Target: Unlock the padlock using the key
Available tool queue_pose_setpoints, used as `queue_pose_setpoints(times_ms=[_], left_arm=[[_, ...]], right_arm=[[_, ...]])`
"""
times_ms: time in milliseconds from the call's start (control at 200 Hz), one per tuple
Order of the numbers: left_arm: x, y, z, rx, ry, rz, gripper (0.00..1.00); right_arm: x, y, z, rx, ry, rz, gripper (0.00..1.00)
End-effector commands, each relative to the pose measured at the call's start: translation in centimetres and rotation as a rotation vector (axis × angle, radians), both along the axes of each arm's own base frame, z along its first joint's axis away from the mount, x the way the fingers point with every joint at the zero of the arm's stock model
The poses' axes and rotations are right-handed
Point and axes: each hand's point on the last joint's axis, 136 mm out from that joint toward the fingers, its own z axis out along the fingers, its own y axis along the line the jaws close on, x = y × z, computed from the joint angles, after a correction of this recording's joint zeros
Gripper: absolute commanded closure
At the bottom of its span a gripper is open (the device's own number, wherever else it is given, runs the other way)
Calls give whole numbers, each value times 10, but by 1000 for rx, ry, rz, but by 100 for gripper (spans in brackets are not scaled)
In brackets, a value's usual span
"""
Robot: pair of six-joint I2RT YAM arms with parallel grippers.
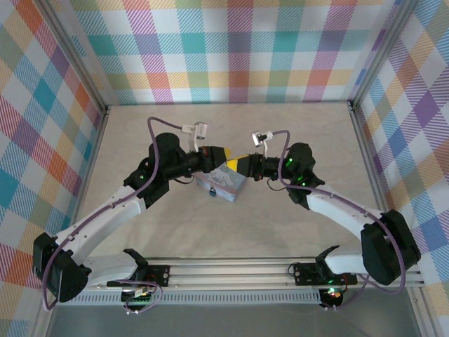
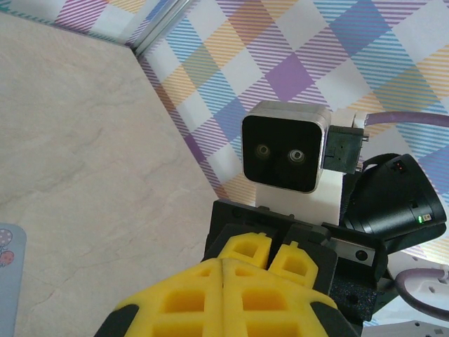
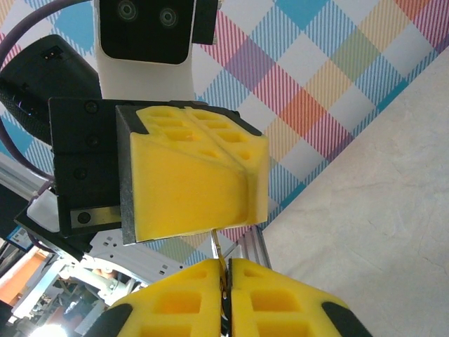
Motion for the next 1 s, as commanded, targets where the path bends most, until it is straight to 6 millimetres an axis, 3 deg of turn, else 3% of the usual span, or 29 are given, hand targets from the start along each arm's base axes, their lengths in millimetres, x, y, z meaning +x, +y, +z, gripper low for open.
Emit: queue_pose_setpoints(times_ms=[0,105,160,230,370,470,605,765,1000], left_arm=[[-5,-4,3,-15,-23,-17,100],[-3,-1,3,-4,-15,4,100],[-1,3,-1,16,-5,31,93],[3,10,-6,43,7,79,78],[9,29,-24,114,33,185,31],[11,48,-43,186,61,274,14],[7,74,-76,291,96,362,5],[-4,94,-117,380,125,394,5],[-9,111,-173,504,147,416,6]], right_arm=[[-1,1,19,36,-58,1,93],[0,0,15,16,-58,-9,97],[0,0,12,-3,-58,-18,98],[0,-1,6,-31,-61,-31,99],[4,-5,-20,-143,-43,-73,100],[9,-8,-41,-225,-30,-107,100],[19,-11,-78,-331,14,-148,100],[34,-8,-113,-397,81,-174,100],[63,13,-137,-388,168,-167,100]])
